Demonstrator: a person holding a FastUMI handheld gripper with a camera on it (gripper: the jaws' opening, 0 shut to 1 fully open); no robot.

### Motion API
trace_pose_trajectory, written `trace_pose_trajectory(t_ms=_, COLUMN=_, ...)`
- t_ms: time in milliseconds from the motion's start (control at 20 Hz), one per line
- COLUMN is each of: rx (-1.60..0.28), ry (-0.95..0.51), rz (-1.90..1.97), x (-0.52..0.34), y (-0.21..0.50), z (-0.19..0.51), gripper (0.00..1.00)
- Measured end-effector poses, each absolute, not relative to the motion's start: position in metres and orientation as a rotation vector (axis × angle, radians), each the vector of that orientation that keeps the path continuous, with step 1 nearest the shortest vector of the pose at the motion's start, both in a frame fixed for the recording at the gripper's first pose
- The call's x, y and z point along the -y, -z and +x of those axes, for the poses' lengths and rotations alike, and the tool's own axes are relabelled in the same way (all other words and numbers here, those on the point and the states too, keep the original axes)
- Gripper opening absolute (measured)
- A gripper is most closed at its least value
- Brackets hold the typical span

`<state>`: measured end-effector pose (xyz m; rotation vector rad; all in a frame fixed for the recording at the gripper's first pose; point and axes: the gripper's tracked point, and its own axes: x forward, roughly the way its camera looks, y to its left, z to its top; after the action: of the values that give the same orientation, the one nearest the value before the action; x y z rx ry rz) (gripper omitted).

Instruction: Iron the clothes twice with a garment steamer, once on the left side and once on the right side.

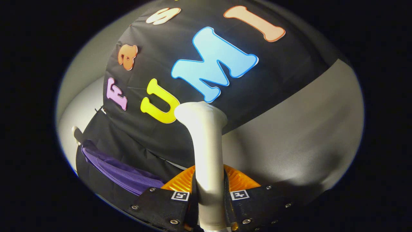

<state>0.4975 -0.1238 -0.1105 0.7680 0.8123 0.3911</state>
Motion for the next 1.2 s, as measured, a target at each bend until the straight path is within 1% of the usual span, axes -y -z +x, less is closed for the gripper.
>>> trace_pose_trajectory(t_ms=250, rx=-0.668, ry=-0.365, rz=0.741, x=0.125, y=0.071, z=0.447, gripper=0.31)
trace_pose_trajectory(t_ms=700, rx=-0.354, ry=-0.345, rz=0.515, x=0.095, y=-0.017, z=0.320, gripper=0.31)
trace_pose_trajectory(t_ms=900, rx=-0.277, ry=-0.344, rz=0.423, x=0.063, y=-0.037, z=0.266, gripper=0.32)
trace_pose_trajectory(t_ms=1200, rx=-0.146, ry=-0.313, rz=0.317, x=0.022, y=-0.053, z=0.207, gripper=0.31)
